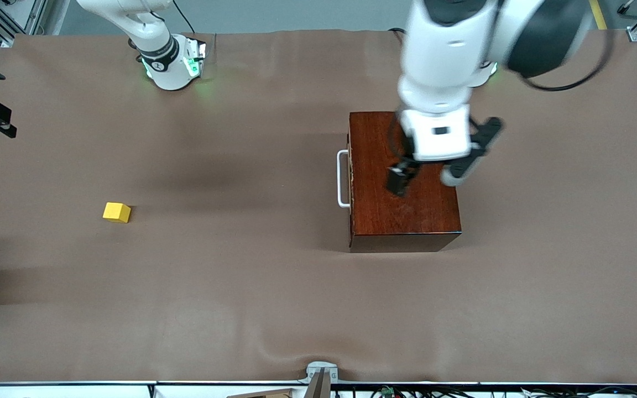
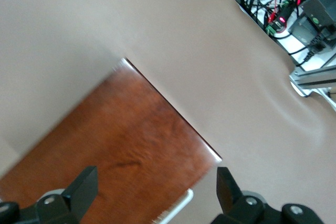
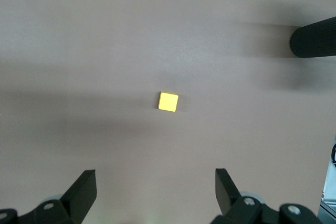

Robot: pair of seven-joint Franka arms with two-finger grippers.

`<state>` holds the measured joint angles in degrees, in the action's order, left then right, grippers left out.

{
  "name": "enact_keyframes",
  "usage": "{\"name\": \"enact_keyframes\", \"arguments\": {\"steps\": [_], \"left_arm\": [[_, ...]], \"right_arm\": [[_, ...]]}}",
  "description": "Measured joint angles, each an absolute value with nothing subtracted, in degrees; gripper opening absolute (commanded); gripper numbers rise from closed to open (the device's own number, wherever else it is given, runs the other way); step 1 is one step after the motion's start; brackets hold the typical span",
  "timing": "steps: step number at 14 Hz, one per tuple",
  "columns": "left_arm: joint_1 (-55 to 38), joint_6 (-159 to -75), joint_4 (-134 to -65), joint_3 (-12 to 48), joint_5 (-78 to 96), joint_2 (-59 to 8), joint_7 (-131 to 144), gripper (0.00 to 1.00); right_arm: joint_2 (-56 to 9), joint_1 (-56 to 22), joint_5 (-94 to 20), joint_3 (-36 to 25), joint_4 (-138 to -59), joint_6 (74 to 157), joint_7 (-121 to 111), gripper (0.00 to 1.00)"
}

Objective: Open drawer, take yellow block, close drawer

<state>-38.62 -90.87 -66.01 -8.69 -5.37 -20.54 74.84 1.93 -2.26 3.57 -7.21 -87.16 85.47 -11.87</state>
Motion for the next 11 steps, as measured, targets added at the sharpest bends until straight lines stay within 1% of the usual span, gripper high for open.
{"name": "enact_keyframes", "arguments": {"steps": [3,5,9,11], "left_arm": [[-34.2,-87.9,-68.0,-8.7,-5.3,-16.8,63.8,1.00],[-31.0,-87.3,-71.0,-8.7,-5.3,-13.7,55.5,1.00],[-22.3,-87.1,-80.6,-7.9,-5.3,-5.8,37.0,1.00],[-15.4,-87.2,-85.0,-4.7,-5.2,-2.0,27.4,1.00]], "right_arm": [[1.9,-2.3,3.3,-7.2,-87.2,85.4,-11.9,1.00],[1.9,-2.2,2.0,-7.3,-87.2,85.4,-11.9,1.00],[1.9,-1.5,0.3,-7.6,-87.2,84.8,-11.9,1.00],[1.9,-1.5,0.3,-7.6,-87.2,84.7,-11.9,1.00]]}}
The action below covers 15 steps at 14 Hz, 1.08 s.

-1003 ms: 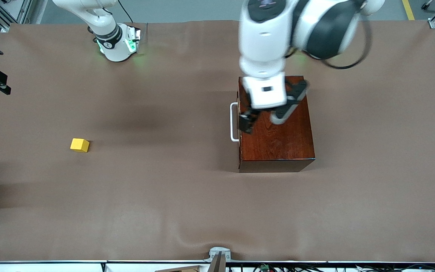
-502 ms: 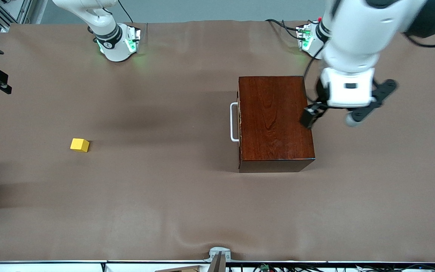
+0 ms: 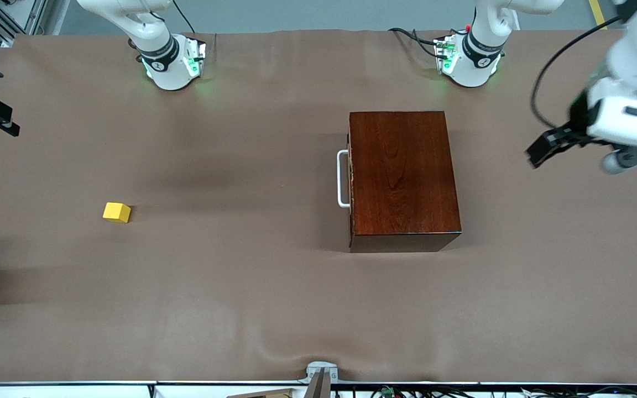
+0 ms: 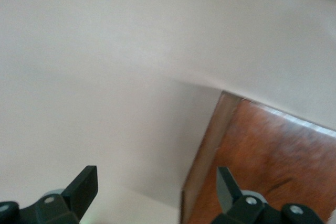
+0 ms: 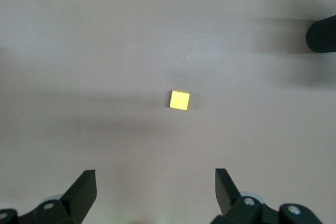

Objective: Open drawer, take yellow block, close drawer

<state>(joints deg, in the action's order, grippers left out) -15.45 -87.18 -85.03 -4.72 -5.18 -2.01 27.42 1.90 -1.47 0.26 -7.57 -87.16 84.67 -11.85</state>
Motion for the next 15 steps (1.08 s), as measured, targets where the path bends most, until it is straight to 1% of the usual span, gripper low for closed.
{"name": "enact_keyframes", "arguments": {"steps": [2,6,10,15], "left_arm": [[-9.0,-87.2,-88.2,-1.1,-5.2,1.1,18.5,1.00],[-3.6,-87.3,-92.6,0.0,-5.1,5.6,4.5,1.00],[-2.8,-85.8,-93.3,0.3,-4.7,7.9,0.9,1.00],[-2.9,-85.3,-93.0,1.0,-3.0,8.4,0.9,1.00]], "right_arm": [[1.9,-1.5,0.2,-7.6,-87.2,84.6,-11.9,1.00],[1.9,-1.5,0.2,-7.6,-87.2,84.4,-11.9,1.00],[1.9,-1.4,0.2,-7.6,-87.2,84.3,-11.9,1.00],[1.9,-1.4,0.2,-7.6,-87.2,83.7,-11.9,1.00]]}}
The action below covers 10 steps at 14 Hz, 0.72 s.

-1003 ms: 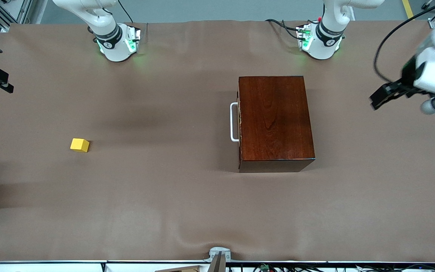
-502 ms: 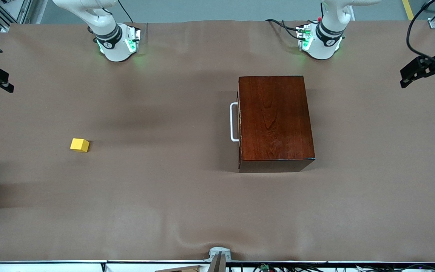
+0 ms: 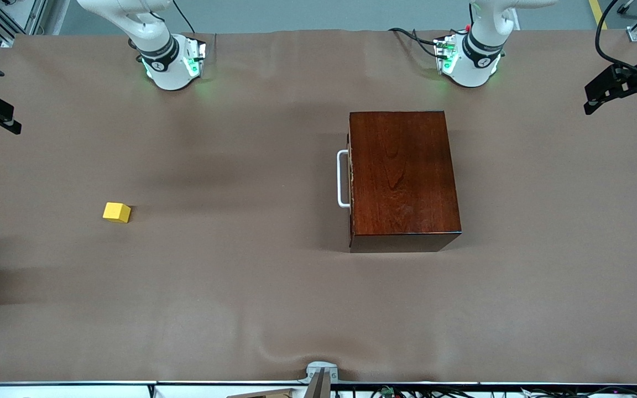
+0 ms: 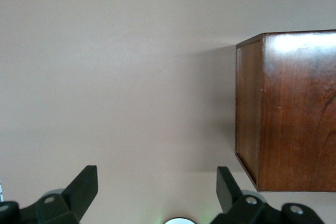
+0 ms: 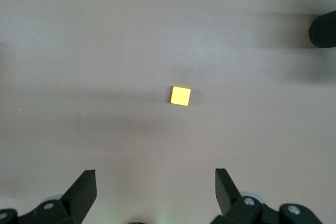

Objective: Open drawer, take yellow block, close drawer

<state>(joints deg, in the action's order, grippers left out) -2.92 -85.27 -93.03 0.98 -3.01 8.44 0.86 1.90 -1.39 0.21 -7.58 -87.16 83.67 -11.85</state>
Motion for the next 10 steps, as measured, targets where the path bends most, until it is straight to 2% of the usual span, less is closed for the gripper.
{"name": "enact_keyframes", "arguments": {"steps": [10], "left_arm": [[-2.9,-85.3,-92.7,1.9,-2.9,8.4,0.9,1.00]], "right_arm": [[1.9,-1.3,0.2,-7.6,-87.2,83.6,-11.9,1.00]]}}
